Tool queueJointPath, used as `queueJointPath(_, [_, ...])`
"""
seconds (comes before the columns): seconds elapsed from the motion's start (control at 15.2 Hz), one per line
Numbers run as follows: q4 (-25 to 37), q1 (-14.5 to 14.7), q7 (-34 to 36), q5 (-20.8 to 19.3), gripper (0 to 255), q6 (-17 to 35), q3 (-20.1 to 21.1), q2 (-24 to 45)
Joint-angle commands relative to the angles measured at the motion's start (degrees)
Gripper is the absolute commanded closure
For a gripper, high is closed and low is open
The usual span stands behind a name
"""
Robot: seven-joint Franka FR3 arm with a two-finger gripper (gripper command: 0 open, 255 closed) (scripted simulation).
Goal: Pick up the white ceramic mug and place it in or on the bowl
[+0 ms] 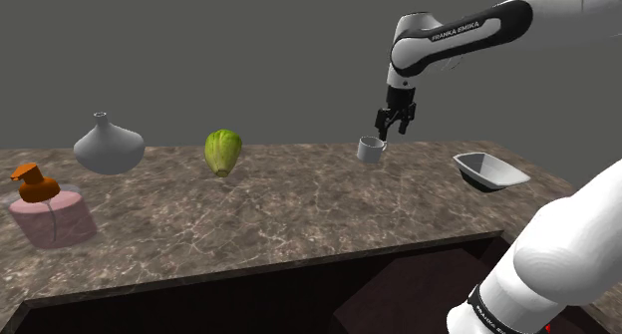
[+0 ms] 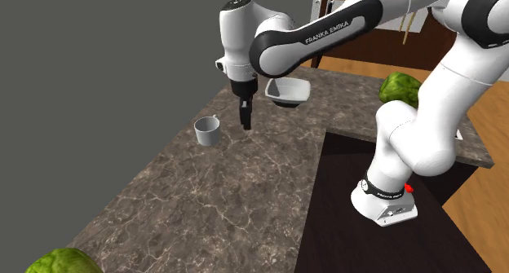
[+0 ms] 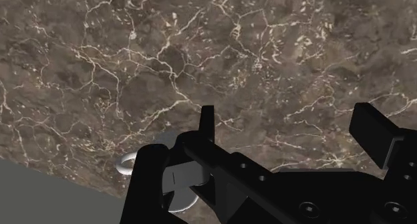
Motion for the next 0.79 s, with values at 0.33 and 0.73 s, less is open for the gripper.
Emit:
queueJointPath(0.33, [10.3, -1.1, -6.1, 4.0, 0, 5.7, -2.7, 15.6])
queueJointPath(0.73, [22.0, -3.4, -11.4, 8.7, 0, 7.5, -3.2, 29.3])
